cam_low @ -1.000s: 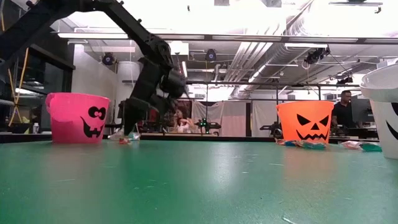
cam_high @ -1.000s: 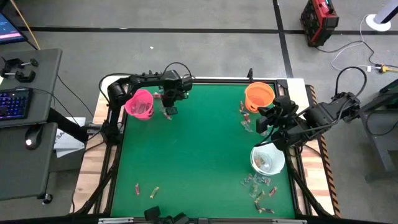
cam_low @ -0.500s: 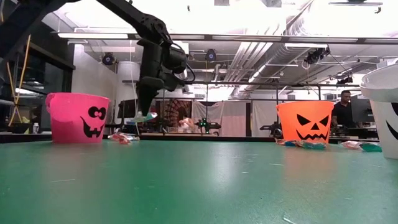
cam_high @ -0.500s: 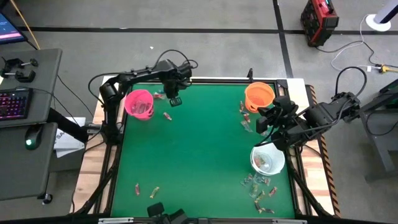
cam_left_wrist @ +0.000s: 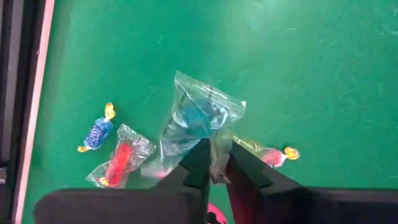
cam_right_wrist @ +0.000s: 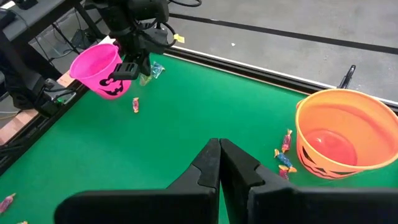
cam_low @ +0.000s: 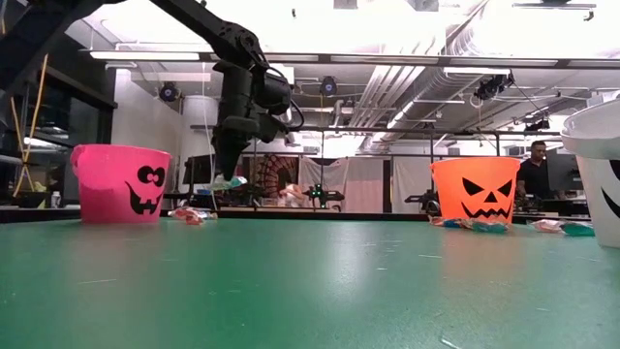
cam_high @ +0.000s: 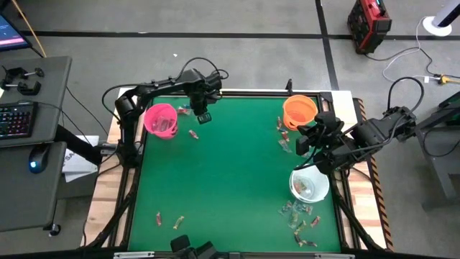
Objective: Sort candy by brand, put in halloween buckets
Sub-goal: Put the green gummy into the white bucket
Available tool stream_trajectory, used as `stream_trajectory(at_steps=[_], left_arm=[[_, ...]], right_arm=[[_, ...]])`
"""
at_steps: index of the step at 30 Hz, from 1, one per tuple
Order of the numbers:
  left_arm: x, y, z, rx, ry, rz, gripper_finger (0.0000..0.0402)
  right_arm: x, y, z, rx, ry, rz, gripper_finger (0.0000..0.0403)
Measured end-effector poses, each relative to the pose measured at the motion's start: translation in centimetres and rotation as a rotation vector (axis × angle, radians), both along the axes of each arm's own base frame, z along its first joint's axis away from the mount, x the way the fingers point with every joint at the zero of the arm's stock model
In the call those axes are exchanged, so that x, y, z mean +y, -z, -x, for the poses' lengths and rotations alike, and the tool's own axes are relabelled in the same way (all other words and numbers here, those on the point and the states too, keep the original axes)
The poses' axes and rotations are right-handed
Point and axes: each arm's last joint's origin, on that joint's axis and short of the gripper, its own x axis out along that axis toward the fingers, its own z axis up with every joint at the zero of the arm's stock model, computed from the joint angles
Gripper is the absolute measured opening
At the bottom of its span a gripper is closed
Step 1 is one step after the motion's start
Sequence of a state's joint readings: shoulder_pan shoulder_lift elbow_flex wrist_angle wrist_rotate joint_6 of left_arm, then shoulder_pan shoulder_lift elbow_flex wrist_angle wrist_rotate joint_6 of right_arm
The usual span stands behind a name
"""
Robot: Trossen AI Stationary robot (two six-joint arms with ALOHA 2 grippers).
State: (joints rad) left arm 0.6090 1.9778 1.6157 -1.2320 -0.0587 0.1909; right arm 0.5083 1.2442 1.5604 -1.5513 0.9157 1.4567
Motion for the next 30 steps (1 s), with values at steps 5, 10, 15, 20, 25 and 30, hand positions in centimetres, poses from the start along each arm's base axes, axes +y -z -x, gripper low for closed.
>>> stream_trajectory(at_steps=[5, 10, 15, 20, 25, 30], left_arm=[[0.0, 0.0, 0.0, 0.003, 0.009, -0.006, 0.0097], [0.1, 0.0, -0.1, -0.003, 0.014, -0.009, 0.0143], [0.3, 0.0, -0.6, -0.065, 0.014, -0.017, 0.0162], [-0.4, 0.0, -1.8, -0.151, 0.047, -0.005, 0.0168], [-1.0, 1.5, -2.7, -0.113, 0.091, 0.015, 0.0168], [-0.8, 3.6, -3.1, -0.06, 0.042, 0.038, 0.0168]], right_arm=[[0.0, 0.0, 0.0, 0.003, -0.002, -0.006, 0.0], [0.0, 0.0, 0.0, 0.004, -0.003, -0.006, 0.0], [0.0, 0.0, 0.0, 0.003, -0.002, -0.006, 0.0], [0.0, 0.0, 0.0, 0.003, -0.002, -0.006, 0.0], [0.0, 0.0, 0.0, 0.004, -0.003, -0.006, 0.0], [0.0, 0.0, 0.0, 0.004, -0.003, -0.007, 0.0]])
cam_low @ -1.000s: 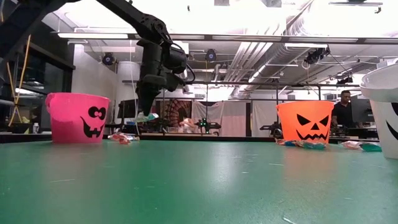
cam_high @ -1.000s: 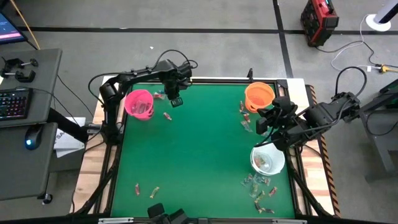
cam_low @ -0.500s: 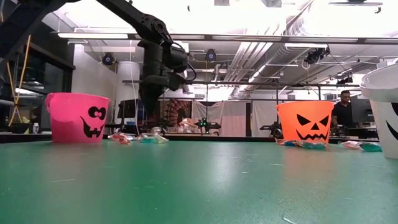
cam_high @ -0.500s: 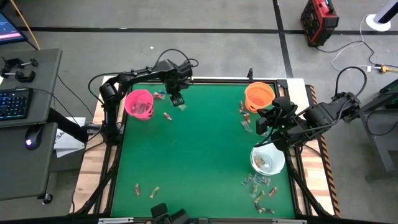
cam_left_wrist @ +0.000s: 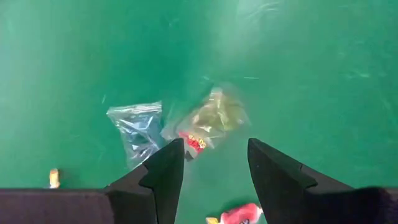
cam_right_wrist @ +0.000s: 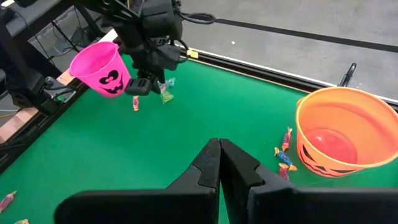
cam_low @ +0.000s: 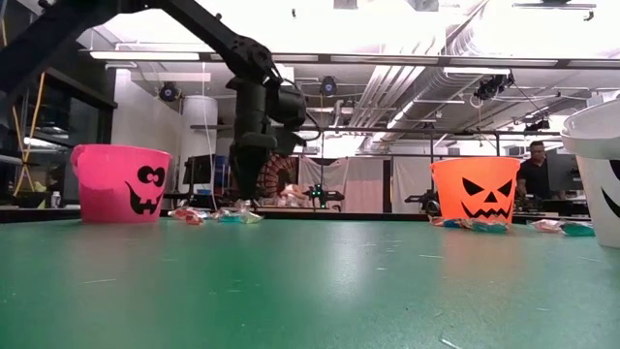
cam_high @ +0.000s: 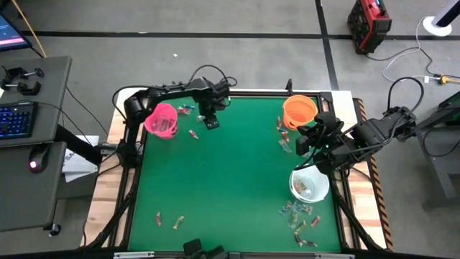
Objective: Sort candy by brand, put in halloween buckets
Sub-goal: Put the green gummy into the white bucket
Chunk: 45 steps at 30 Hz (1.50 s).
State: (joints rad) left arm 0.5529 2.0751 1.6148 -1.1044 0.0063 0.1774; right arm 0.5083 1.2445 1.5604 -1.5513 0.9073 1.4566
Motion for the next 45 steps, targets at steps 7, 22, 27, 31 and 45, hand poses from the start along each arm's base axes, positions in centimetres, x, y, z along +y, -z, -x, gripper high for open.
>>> stream_trajectory(at_steps=[7, 22, 27, 31, 45], left_arm=[[0.4, 0.4, -0.1, 0.031, -0.028, -0.072, 0.0168], [0.2, 0.4, -0.4, -0.022, -0.026, -0.022, 0.0168], [0.2, 0.4, -0.4, -0.023, -0.026, -0.021, 0.0168], [0.2, 0.4, -0.4, -0.023, -0.041, -0.021, 0.0168], [0.4, 2.3, -0.7, 0.029, -0.087, -0.002, 0.0168]], right_arm=[[0.0, 0.0, 0.0, 0.0, 0.0, 0.0, 0.0], [0.0, 0.0, 0.0, 0.0, -0.001, -0.002, 0.0], [0.0, 0.0, 0.0, 0.0, -0.001, -0.002, 0.0], [0.0, 0.0, 0.0, 0.0, -0.001, -0.002, 0.0], [0.0, 0.0, 0.0, -0.001, -0.002, -0.008, 0.0]])
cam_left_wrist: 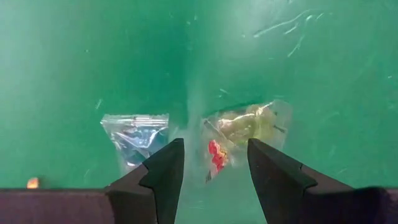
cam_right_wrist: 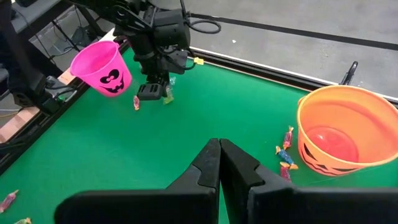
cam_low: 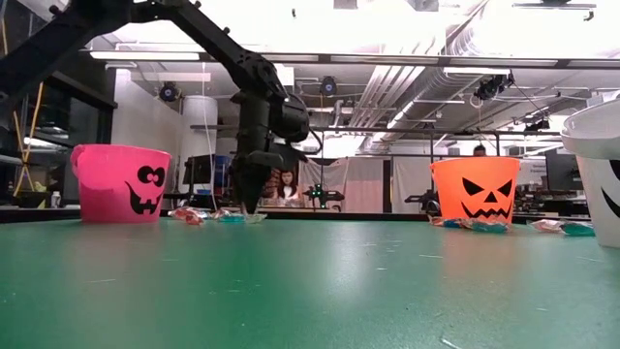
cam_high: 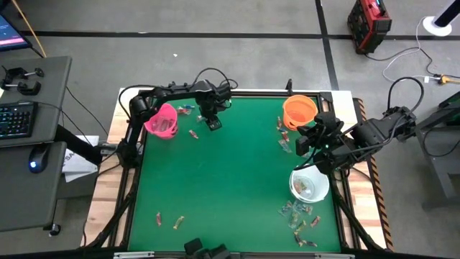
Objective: Sort candy by brand, put in halloween buckets
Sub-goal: Put the green gummy into the white bucket
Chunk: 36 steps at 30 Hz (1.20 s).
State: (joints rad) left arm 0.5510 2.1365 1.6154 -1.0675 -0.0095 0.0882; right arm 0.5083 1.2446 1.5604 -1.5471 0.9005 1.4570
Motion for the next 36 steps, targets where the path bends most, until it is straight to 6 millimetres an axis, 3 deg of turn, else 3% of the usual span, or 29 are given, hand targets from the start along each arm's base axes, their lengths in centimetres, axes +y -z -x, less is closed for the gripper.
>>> stream_trajectory(at_steps=[6, 8, 11, 13, 17, 20, 23, 27, 33, 36], left_arm=[[0.1, -0.2, -0.2, -0.014, -0.003, -0.03, 0.0149], [0.1, -0.3, -0.2, -0.017, 0.005, -0.033, 0.0117], [0.0, -0.3, 0.0, 0.003, 0.032, -0.02, 0.0034], [-0.1, -0.6, 0.1, -0.004, 0.036, -0.022, 0.0013], [-0.3, -2.8, 0.0, -0.073, 0.028, -0.039, 0.0003], [-1.5, -5.0, -0.9, -0.232, 0.028, -0.013, 0.0001], [-4.4, -7.5, -2.6, -0.405, 0.072, 0.004, 0.0001], [-9.9, -9.7, -5.7, -0.611, 0.183, -0.014, 0.0], [-19.2, -9.6, -10.5, -0.881, 0.332, 0.009, 0.0], [-22.7, -8.9, -12.3, -1.012, 0.386, -0.035, 0.0]], right_arm=[[0.0, 0.0, 0.0, 0.0, 0.0, 0.0, 0.0], [0.0, 0.0, 0.0, 0.0, 0.0, 0.0, 0.0], [0.0, 0.0, 0.0, 0.0, 0.0, 0.0, 0.0], [0.0, 0.0, 0.0, 0.0, 0.0, 0.0, 0.0], [0.0, 0.0, 0.0, 0.0, 0.0, 0.0, 0.0], [0.0, 0.0, 0.0, -0.003, 0.002, 0.005, 0.0], [0.0, 0.0, 0.0, -0.004, 0.002, 0.006, 0.0], [0.0, 0.0, 0.0, -0.006, 0.004, 0.01, 0.0], [0.1, -0.1, -0.2, -0.029, 0.005, 0.002, 0.0], [0.1, -0.1, -0.2, -0.038, 0.01, 0.012, 0.0]])
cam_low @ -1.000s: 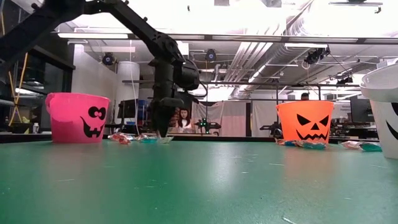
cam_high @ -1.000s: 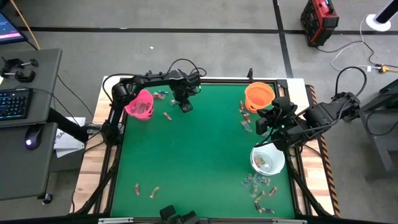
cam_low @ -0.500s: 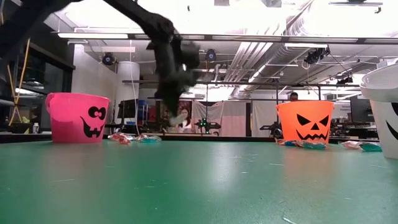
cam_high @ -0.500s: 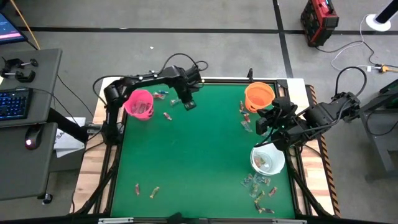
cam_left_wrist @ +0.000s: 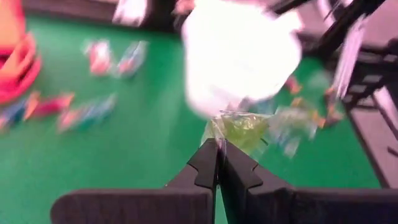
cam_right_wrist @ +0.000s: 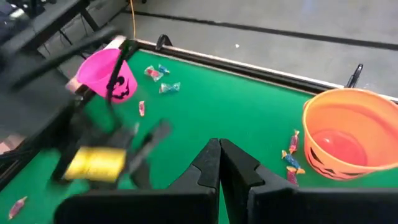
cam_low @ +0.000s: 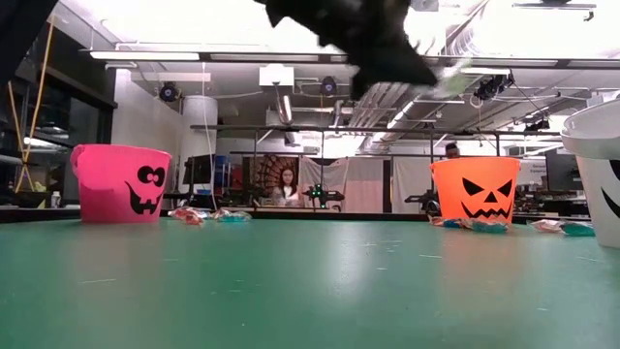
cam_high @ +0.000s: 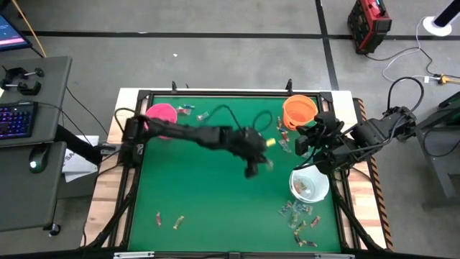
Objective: Sort candy by brand, put in halloween buckets
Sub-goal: Put the green gummy into the white bucket, then put the blue gummy into the white bucket
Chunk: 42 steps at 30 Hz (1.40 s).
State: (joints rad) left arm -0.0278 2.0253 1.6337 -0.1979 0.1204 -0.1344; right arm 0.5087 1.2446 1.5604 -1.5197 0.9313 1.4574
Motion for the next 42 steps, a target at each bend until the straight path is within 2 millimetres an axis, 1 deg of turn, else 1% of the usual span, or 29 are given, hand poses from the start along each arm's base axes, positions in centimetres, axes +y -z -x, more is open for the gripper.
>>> stream_trajectory(at_steps=[2, 5, 8, 10, 13, 16, 20, 23, 26, 29, 32, 34, 36, 40, 42], left_arm=[[-1.7, 0.7, -1.1, -0.088, 0.034, -0.002, 0.0], [-3.6, 1.9, -2.3, -0.183, 0.071, 0.006, 0.0], [-4.8, 3.2, -3.1, -0.245, 0.102, 0.017, 0.0], [-5.3, 3.6, -3.5, -0.297, 0.114, 0.019, 0.0], [-5.5, 3.8, -4.0, -0.378, 0.123, 0.01, 0.0], [-5.5, 4.3, -4.8, -0.401, 0.125, -0.003, 0.0], [-5.4, 4.2, -6.8, -0.418, 0.138, 0.003, 0.0], [-5.6, 4.0, -8.4, -0.413, 0.151, -0.03, 0.0], [-5.8, 4.5, -9.7, -0.384, 0.155, -0.038, 0.0], [-5.9, 5.2, -10.4, -0.371, 0.154, -0.05, 0.0001], [-5.8, 5.6, -10.5, -0.365, 0.145, -0.083, 0.0002], [-5.8, 5.8, -10.5, -0.349, 0.138, -0.102, 0.0012], [-5.7, 6.0, -10.5, -0.333, 0.132, -0.123, 0.0031], [-5.5, 5.9, -10.4, -0.327, 0.126, -0.131, 0.0092], [-5.3, 5.2, -10.3, -0.331, 0.12, -0.13, 0.0124]], right_arm=[[0.0, -0.1, 0.0, -0.012, 0.008, 0.018, 0.0], [-0.1, -0.2, 0.0, -0.033, 0.023, 0.051, 0.0], [-0.2, -0.3, 0.0, -0.048, 0.034, 0.074, 0.0], [-0.2, -0.3, 0.0, -0.057, 0.04, 0.085, 0.0], [-0.2, -0.3, 0.0, -0.067, 0.044, 0.089, 0.0], [-0.2, -0.4, -0.1, -0.073, 0.045, 0.089, 0.0], [-0.1, -0.4, -0.2, -0.083, 0.046, 0.084, 0.0], [-0.1, -0.4, -0.2, -0.088, 0.046, 0.081, 0.0], [-0.1, -0.4, -0.2, -0.089, 0.047, 0.08, 0.0], [-0.1, -0.4, -0.2, -0.09, 0.046, 0.078, 0.0], [-0.1, -0.4, -0.2, -0.09, 0.044, 0.071, 0.0], [-0.1, -0.4, -0.2, -0.093, 0.044, 0.069, 0.0], [-0.1, -0.4, -0.3, -0.093, 0.043, 0.068, 0.0], [-0.1, -0.4, -0.3, -0.093, 0.043, 0.067, 0.0], [-0.1, -0.4, -0.3, -0.093, 0.043, 0.068, 0.0]])
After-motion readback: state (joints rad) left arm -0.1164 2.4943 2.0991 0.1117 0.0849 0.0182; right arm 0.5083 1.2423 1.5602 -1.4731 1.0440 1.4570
